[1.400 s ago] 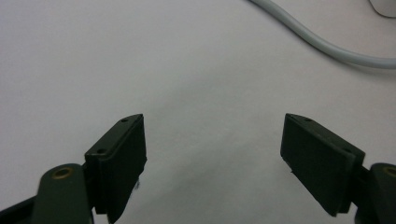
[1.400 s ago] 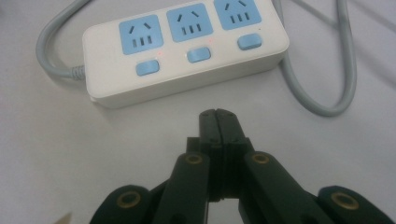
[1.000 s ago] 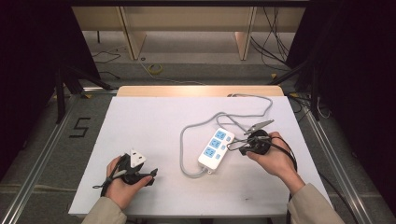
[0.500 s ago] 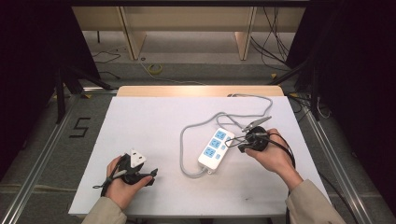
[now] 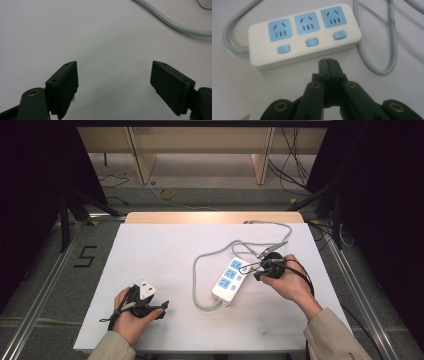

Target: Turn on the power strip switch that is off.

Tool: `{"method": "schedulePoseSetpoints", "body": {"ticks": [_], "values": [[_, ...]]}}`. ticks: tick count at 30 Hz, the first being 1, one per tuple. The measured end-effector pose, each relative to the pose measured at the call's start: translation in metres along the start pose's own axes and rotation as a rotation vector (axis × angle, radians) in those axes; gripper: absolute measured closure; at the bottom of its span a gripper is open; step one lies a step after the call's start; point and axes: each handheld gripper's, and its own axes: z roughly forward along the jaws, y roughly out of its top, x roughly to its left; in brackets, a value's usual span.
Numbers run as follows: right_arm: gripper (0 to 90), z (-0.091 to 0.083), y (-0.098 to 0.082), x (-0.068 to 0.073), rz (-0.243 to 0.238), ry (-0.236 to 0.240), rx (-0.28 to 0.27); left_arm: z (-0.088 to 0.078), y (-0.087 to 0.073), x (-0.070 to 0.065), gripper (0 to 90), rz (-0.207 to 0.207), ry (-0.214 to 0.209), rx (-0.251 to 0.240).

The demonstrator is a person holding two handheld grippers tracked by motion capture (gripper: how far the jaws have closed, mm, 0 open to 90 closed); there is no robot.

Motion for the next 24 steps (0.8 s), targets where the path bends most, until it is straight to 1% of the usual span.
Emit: {"method": "schedulePoseSetpoints", "body": {"ticks": [24], "values": [[90.0, 0.006, 0.015, -0.003, -0.007, -0.010, 0.023, 0.000, 0.000, 0.000, 22.3, 0.000, 0.000, 0.000]]}}
